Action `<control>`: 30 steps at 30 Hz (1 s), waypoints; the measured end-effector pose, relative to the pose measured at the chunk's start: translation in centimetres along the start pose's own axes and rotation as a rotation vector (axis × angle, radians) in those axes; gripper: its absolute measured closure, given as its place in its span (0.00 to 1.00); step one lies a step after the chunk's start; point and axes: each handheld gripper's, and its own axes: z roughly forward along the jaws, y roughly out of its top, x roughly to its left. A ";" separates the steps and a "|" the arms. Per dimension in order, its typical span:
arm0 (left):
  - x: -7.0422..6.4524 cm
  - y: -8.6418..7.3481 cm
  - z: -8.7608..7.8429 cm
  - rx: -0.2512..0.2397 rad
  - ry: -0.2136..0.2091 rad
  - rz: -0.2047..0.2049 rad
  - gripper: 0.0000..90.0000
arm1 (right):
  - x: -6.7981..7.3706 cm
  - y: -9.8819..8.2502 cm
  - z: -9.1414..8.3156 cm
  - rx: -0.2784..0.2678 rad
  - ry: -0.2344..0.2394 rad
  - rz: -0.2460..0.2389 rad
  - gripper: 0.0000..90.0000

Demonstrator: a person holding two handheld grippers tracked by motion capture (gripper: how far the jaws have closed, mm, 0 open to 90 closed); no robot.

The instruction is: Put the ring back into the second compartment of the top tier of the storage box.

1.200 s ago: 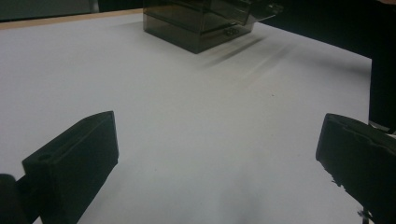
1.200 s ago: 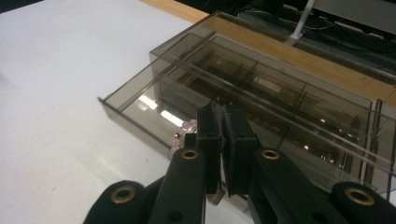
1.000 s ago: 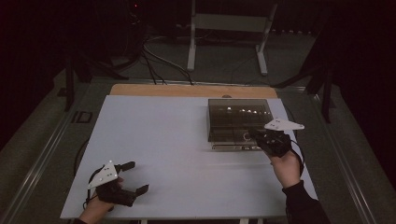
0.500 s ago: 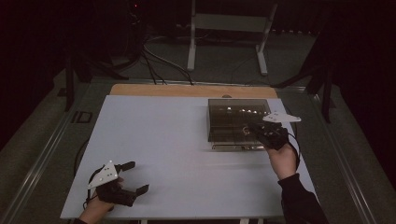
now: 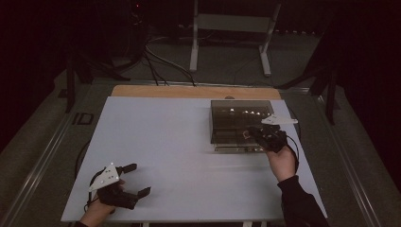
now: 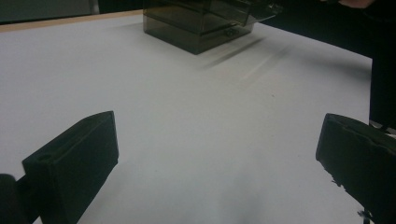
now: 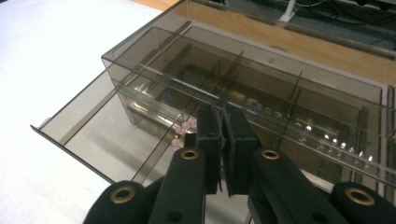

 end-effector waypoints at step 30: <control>0.0 0.0 0.0 -0.002 -0.001 -0.005 0.00 | 0.1 0.1 -0.9 -0.048 0.056 0.051 0.49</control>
